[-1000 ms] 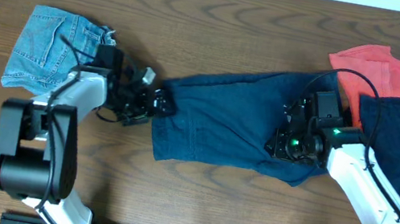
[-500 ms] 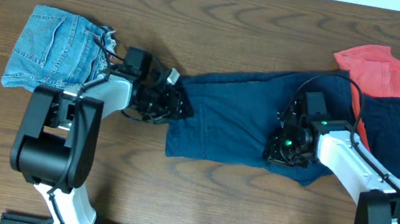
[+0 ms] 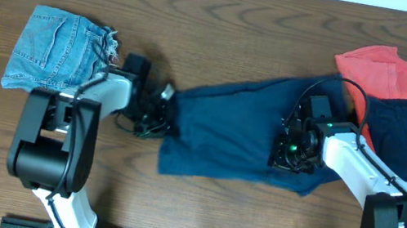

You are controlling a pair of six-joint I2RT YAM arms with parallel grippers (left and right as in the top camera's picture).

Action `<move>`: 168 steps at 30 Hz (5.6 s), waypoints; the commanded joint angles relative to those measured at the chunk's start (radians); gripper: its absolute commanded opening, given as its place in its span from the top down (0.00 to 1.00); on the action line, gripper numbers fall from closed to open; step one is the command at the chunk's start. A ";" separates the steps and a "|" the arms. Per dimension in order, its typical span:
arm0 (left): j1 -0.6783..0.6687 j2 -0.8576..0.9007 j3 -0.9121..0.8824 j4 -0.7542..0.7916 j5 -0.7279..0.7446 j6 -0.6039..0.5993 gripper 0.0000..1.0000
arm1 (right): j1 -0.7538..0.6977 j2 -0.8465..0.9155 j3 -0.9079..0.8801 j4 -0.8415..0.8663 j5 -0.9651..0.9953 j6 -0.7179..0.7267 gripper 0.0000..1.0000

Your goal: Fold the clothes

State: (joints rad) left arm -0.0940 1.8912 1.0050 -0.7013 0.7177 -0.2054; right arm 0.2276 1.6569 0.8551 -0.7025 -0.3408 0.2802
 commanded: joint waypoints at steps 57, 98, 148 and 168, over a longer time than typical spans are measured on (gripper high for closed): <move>-0.248 -0.230 0.566 -0.533 -0.413 -0.142 0.94 | 0.008 0.092 -0.001 0.027 0.023 -0.027 0.92; -0.680 0.069 0.566 0.060 -0.398 -0.345 0.59 | 0.000 0.089 0.000 -0.037 0.070 -0.027 0.78; -0.494 -0.179 0.563 -0.326 -0.651 -0.101 0.41 | -0.045 -0.311 0.284 -0.198 0.105 -0.115 0.99; -0.494 -0.179 0.552 -0.333 -0.650 -0.101 0.40 | -0.230 -0.213 0.047 0.028 0.345 -0.059 0.38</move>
State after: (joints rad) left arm -0.5934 1.7073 1.5635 -1.0260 0.0711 -0.3161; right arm 0.0250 1.4738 0.8646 -0.6518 0.0551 0.2436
